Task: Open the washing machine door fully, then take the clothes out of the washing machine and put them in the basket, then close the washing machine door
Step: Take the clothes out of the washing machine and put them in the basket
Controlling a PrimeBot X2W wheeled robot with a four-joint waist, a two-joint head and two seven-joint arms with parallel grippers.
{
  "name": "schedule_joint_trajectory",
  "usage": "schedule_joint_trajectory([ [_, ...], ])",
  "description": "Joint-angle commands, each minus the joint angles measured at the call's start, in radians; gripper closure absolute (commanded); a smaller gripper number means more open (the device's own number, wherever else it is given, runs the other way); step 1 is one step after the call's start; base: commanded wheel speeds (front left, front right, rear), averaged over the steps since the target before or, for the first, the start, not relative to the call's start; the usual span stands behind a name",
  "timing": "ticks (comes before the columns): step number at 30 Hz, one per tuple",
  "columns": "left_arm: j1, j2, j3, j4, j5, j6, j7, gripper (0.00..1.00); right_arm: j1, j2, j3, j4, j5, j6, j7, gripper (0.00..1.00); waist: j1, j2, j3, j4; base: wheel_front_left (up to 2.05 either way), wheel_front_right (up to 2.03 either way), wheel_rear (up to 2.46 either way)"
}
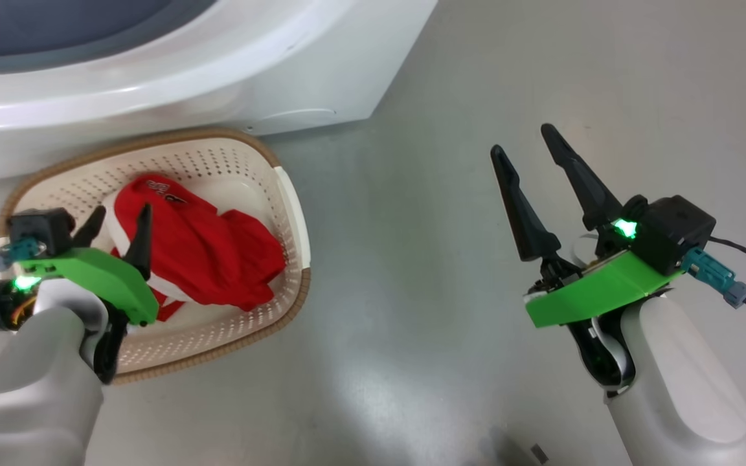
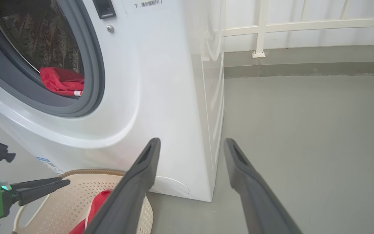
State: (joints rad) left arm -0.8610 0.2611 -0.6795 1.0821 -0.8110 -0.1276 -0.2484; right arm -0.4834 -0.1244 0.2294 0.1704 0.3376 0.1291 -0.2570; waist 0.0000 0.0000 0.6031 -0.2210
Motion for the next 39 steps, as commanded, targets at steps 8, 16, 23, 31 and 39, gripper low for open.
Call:
schedule_joint_trajectory([
  [8,0.074,0.053,0.193,-0.130,0.084,-0.002,-0.013,0.00,0.071,-0.026,0.011,-0.006,-0.003,0.002,-0.005,0.00,0.0000,0.0000,-0.079,0.045,0.00,0.00,0.00],
  [16,0.198,0.014,0.418,-0.305,0.239,-0.002,-0.013,0.00,0.123,-0.059,-0.001,0.012,0.007,0.002,-0.005,0.00,0.0000,0.0000,-0.182,0.082,0.00,0.00,0.00],
  [23,0.323,-0.035,0.564,-0.456,0.360,-0.003,-0.013,0.00,0.181,-0.087,-0.015,0.021,0.019,0.002,-0.005,0.00,0.0000,0.0000,-0.269,0.108,0.00,0.00,0.00],
  [31,0.459,-0.072,0.650,-0.592,0.440,-0.003,-0.013,0.00,0.243,-0.108,-0.024,0.022,0.030,0.002,-0.005,0.00,0.0000,0.0000,-0.342,0.123,0.00,0.00,0.00],
  [39,0.622,-0.106,0.717,-0.728,0.494,-0.003,-0.013,0.00,0.303,-0.121,-0.033,0.022,0.040,0.002,-0.005,0.00,0.0000,0.0000,-0.409,0.125,0.00,0.00,0.00],
])
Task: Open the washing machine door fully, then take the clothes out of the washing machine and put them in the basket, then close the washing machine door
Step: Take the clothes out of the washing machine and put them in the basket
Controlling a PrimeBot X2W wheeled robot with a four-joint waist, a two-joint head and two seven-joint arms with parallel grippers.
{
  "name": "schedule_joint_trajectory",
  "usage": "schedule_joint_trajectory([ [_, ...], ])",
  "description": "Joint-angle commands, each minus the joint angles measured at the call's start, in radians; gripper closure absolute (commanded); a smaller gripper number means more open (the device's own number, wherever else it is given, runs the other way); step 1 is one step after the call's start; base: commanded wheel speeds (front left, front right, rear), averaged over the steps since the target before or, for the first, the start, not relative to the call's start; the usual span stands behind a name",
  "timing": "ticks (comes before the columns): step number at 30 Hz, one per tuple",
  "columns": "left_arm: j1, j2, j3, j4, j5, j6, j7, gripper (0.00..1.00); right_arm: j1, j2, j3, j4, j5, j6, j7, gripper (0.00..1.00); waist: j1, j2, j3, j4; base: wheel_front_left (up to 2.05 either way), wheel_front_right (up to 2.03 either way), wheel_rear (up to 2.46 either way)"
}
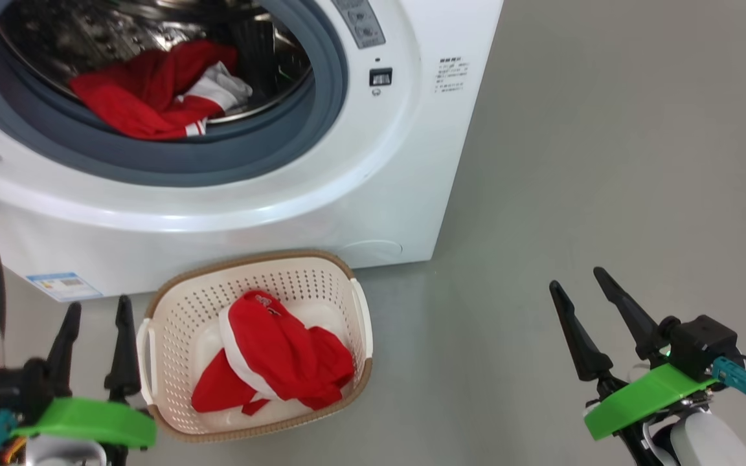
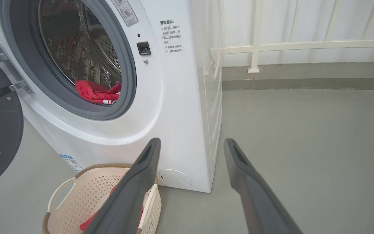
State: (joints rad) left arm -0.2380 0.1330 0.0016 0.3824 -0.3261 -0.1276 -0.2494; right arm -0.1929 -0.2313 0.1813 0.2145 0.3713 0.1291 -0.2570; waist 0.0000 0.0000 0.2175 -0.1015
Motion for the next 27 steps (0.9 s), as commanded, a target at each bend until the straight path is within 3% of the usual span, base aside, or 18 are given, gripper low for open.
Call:
schedule_joint_trajectory([
  [1,0.018,0.018,0.045,-0.047,0.016,-0.003,-0.012,0.00,0.018,-0.015,0.014,-0.023,0.007,0.002,-0.005,0.00,0.0000,0.0000,-0.029,0.005,0.00,0.00,0.00],
  [14,0.217,-0.036,0.118,-0.225,0.051,-0.003,-0.012,0.00,0.071,-0.036,0.002,-0.033,0.016,0.002,-0.005,0.00,0.0000,0.0000,-0.087,0.010,0.00,0.00,0.00],
  [27,0.217,-0.049,0.111,-0.236,0.048,-0.003,-0.012,0.00,0.078,-0.038,-0.007,-0.040,0.015,0.002,-0.005,0.00,0.0000,0.0000,-0.088,0.009,0.00,0.00,0.00],
])
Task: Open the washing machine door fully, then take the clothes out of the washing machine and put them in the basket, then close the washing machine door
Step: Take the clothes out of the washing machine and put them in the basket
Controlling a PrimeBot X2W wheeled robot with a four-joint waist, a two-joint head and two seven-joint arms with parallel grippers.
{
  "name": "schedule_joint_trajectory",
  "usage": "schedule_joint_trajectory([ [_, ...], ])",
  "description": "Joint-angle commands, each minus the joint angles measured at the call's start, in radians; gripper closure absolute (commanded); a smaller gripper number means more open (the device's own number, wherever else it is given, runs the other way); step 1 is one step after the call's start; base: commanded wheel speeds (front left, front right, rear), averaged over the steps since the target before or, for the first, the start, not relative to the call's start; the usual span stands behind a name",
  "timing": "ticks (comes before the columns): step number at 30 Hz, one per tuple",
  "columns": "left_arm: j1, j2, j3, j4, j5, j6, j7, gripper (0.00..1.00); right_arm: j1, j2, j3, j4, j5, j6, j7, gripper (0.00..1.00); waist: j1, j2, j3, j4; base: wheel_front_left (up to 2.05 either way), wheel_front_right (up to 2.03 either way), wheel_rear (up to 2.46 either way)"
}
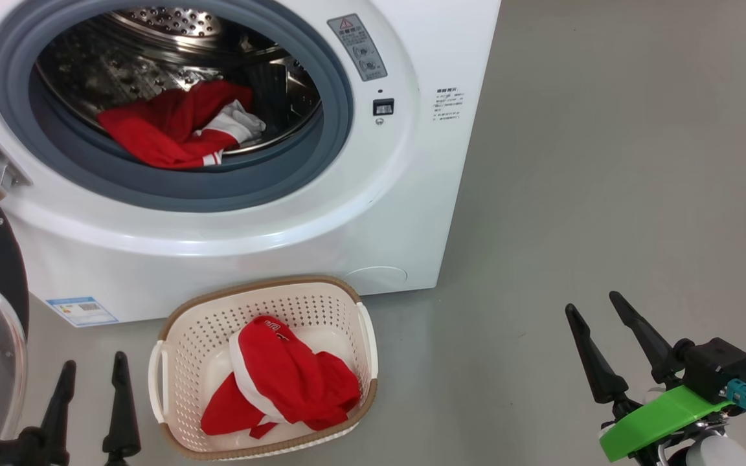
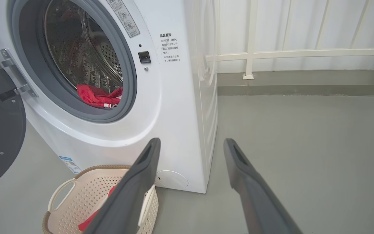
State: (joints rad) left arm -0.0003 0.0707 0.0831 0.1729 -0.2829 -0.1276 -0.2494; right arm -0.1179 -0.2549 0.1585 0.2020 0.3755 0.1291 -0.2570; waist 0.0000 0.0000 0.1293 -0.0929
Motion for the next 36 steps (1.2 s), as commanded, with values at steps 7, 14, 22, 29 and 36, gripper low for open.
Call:
schedule_joint_trajectory([
  [7,-0.093,0.021,-0.023,0.016,0.003,-0.003,-0.012,0.00,0.001,-0.009,0.010,-0.031,0.007,0.002,-0.005,0.00,0.0000,0.0000,0.022,0.009,0.00,0.00,0.00],
  [14,-0.302,0.065,-0.103,0.114,0.006,-0.003,0.029,0.00,-0.040,0.008,0.016,-0.041,-0.002,0.002,-0.005,0.00,0.0000,0.0000,0.100,0.009,0.00,0.00,0.00],
  [22,-0.600,0.109,-0.175,0.281,0.025,-0.003,0.151,0.00,-0.108,0.033,0.028,-0.046,-0.018,0.002,-0.005,0.00,0.0000,0.0000,0.200,-0.003,0.00,0.00,0.00],
  [29,-0.854,0.143,-0.245,0.452,0.070,-0.003,0.297,0.00,-0.158,0.050,0.043,-0.056,-0.031,0.002,-0.005,0.00,0.0000,0.0000,0.268,-0.008,0.00,0.00,0.00],
  [36,-1.071,0.150,-0.322,0.620,0.122,-0.003,0.396,0.00,-0.208,0.069,0.062,-0.060,-0.038,0.002,-0.005,0.00,0.0000,0.0000,0.330,-0.024,0.00,0.00,0.00],
])
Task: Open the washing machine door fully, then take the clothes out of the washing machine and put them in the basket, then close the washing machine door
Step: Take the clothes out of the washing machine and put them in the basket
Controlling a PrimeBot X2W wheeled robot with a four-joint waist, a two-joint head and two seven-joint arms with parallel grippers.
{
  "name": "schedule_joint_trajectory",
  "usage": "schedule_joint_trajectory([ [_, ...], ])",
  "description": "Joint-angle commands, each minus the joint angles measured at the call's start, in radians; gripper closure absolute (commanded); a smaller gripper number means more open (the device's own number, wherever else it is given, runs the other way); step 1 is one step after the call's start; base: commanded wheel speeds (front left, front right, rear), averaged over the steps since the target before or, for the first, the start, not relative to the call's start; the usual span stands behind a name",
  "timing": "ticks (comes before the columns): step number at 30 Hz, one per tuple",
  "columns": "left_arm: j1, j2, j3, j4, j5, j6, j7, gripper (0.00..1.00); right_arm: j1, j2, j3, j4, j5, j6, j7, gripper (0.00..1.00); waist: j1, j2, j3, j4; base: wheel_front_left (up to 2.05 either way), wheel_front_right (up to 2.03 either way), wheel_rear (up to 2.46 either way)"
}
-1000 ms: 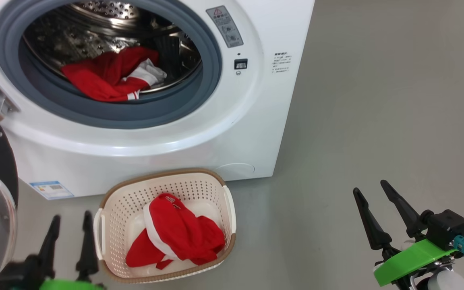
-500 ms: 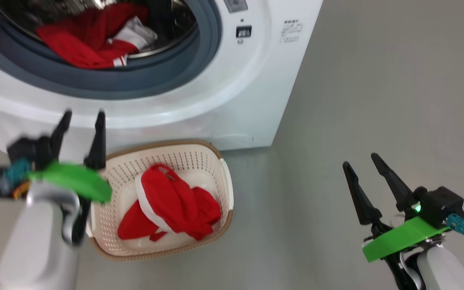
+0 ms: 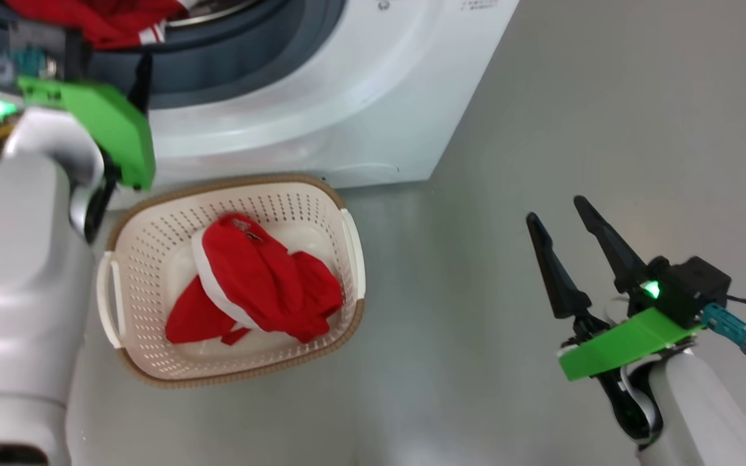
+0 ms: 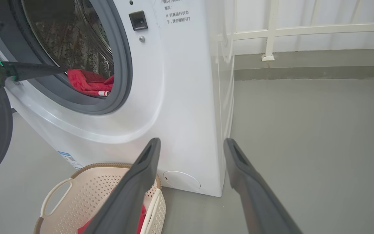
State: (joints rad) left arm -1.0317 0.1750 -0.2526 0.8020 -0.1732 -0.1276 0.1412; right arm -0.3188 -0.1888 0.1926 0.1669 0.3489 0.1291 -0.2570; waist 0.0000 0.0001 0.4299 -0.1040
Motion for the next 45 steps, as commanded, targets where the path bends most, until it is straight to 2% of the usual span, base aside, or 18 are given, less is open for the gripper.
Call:
schedule_joint_trajectory([
  [1,-0.066,0.049,0.005,0.016,0.021,-0.003,0.014,0.00,-0.014,0.006,0.033,-0.024,-0.012,0.002,-0.005,0.00,0.0000,-0.0001,0.038,-0.017,0.00,0.00,0.00],
  [10,-0.235,0.076,-0.051,0.193,0.082,0.003,0.049,0.00,-0.061,0.035,0.071,-0.032,-0.013,0.002,-0.005,0.00,0.0000,-0.0001,0.099,-0.069,0.00,0.00,0.00],
  [18,-0.341,0.122,-0.090,0.330,0.127,0.031,0.043,0.00,-0.080,0.060,0.109,-0.029,-0.011,0.002,-0.005,0.00,0.0000,-0.0001,0.139,-0.119,0.00,0.00,0.00],
  [27,-0.422,0.168,-0.128,0.417,0.160,0.055,0.016,0.00,-0.095,0.076,0.132,-0.031,-0.009,0.002,-0.005,0.00,0.0000,-0.0001,0.167,-0.159,0.00,0.00,0.00],
  [38,-0.442,0.202,-0.160,0.463,0.169,0.070,0.008,0.00,-0.099,0.082,0.141,-0.034,-0.011,0.002,-0.005,0.00,0.0000,-0.0001,0.174,-0.175,0.00,0.00,0.00],
  [39,-0.442,0.206,-0.163,0.465,0.171,0.072,0.011,0.22,-0.099,0.082,0.142,-0.034,-0.011,0.002,-0.005,0.00,0.0000,-0.0001,0.174,-0.176,0.00,0.00,0.00],
  [40,-0.442,0.209,-0.167,0.468,0.173,0.074,0.014,0.51,-0.100,0.081,0.143,-0.035,-0.011,0.002,-0.005,0.00,0.0000,-0.0001,0.174,-0.176,0.00,0.00,0.00],
  [42,-0.442,0.214,-0.174,0.473,0.173,0.075,0.024,0.71,-0.101,0.079,0.144,-0.035,-0.010,0.002,-0.005,0.00,0.0000,-0.0001,0.174,-0.176,0.00,0.00,0.00],
  [43,-0.443,0.215,-0.177,0.474,0.172,0.073,0.022,0.75,-0.101,0.079,0.144,-0.036,-0.010,0.002,-0.005,0.00,0.0000,-0.0001,0.174,-0.176,0.00,0.00,0.00],
  [44,-0.444,0.217,-0.179,0.475,0.172,0.072,0.015,0.84,-0.102,0.078,0.145,-0.036,-0.009,0.002,-0.005,0.00,0.0000,-0.0001,0.175,-0.176,0.00,0.00,0.00],
  [45,-0.445,0.219,-0.180,0.476,0.171,0.071,0.012,1.00,-0.103,0.078,0.145,-0.036,-0.009,0.002,-0.005,0.00,0.0000,-0.0001,0.174,-0.175,0.00,0.00,0.00],
])
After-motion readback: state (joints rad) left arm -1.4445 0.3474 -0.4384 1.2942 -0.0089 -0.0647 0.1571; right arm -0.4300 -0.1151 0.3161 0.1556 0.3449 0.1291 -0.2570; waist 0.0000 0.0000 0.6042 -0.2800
